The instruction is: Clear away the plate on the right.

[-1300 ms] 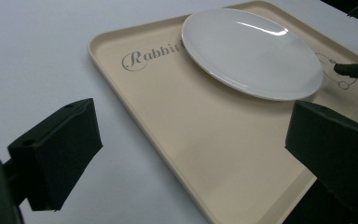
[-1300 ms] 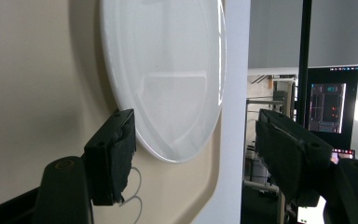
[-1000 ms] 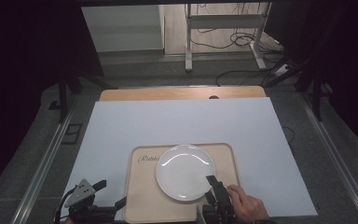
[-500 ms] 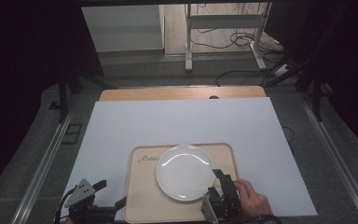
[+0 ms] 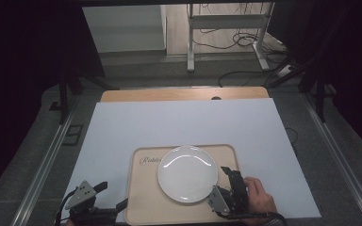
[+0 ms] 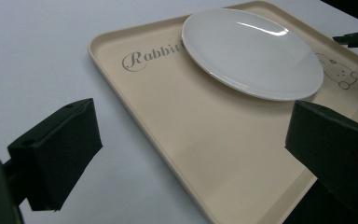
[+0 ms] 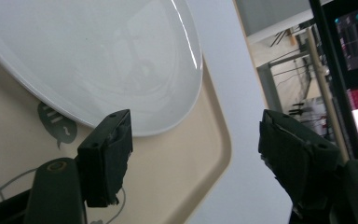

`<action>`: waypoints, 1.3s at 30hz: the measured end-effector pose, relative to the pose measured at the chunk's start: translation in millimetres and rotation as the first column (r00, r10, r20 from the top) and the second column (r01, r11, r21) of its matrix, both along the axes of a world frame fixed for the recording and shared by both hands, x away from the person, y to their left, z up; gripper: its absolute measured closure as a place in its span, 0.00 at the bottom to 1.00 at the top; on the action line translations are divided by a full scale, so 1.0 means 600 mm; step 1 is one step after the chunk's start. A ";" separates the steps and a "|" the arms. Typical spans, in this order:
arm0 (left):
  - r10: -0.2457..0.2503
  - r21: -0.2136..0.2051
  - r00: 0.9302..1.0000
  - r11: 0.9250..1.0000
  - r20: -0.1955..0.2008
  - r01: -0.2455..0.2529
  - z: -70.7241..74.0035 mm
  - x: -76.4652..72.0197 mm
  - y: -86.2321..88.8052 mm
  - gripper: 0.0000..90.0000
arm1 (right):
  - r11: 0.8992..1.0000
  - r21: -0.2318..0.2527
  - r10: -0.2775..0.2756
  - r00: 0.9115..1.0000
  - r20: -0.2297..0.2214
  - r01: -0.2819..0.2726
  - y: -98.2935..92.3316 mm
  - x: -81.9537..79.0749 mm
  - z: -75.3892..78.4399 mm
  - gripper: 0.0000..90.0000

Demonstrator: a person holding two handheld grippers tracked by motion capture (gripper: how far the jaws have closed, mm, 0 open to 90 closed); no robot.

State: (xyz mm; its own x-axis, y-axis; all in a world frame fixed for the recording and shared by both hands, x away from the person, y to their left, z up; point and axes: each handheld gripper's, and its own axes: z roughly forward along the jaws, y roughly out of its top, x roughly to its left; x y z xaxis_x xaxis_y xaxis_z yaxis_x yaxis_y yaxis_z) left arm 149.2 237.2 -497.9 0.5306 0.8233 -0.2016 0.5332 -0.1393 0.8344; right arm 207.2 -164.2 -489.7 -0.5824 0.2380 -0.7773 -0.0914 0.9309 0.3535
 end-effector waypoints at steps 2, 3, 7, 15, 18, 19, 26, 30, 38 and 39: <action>-0.003 0.001 1.000 1.000 0.004 0.003 0.000 -0.001 0.000 0.04 | 1.000 0.021 -0.013 0.999 -0.033 0.014 -0.002 0.003 0.001 0.28; -0.006 0.002 1.000 1.000 0.005 0.006 0.000 -0.001 -0.001 0.04 | 0.999 0.034 -0.021 0.999 -0.035 0.022 -0.004 0.005 0.001 0.27; -0.017 0.011 1.000 1.000 0.014 0.017 0.001 -0.002 -0.003 0.03 | 0.996 0.078 -0.033 0.996 -0.077 0.039 -0.009 0.013 0.003 0.26; -0.018 0.012 1.000 1.000 0.013 0.017 0.001 -0.002 -0.003 0.03 | 0.983 0.157 -0.065 0.985 -0.159 0.090 -0.020 0.027 0.008 0.21; -0.016 0.012 1.000 1.000 0.012 0.016 0.000 -0.002 -0.003 0.03 | 0.979 0.177 -0.072 0.980 -0.187 0.105 -0.025 0.033 0.012 0.18; -0.016 0.012 1.000 1.000 0.012 0.015 0.000 -0.002 -0.003 0.03 | 0.975 0.194 -0.073 0.978 -0.198 0.112 -0.026 0.035 0.012 0.17; -0.013 0.011 1.000 1.000 0.010 0.013 0.000 -0.002 -0.002 0.04 | 0.955 0.266 -0.060 0.963 -0.262 0.132 -0.033 0.042 0.019 0.10; -0.013 0.011 1.000 1.000 0.011 0.013 0.000 -0.002 -0.002 0.03 | 0.946 0.292 -0.053 0.957 -0.285 0.140 -0.037 0.046 0.022 0.08; -0.011 0.013 1.000 1.000 0.009 0.011 0.000 -0.002 -0.002 0.03 | 0.932 0.326 -0.044 0.943 -0.330 0.158 -0.044 0.052 0.025 0.03; -0.011 0.012 1.000 1.000 0.009 0.011 0.000 -0.002 -0.002 0.03 | 0.929 0.334 -0.042 0.940 -0.338 0.162 -0.045 0.052 0.025 0.03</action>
State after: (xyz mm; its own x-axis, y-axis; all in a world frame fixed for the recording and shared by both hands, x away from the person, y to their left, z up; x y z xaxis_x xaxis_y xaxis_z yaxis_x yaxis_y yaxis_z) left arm 148.3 235.9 -497.7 0.5418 0.8196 -0.1866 0.5236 -0.1554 0.8377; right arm 238.6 -190.9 -474.7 -0.7422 0.5319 -0.4076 0.1704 0.7380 0.6529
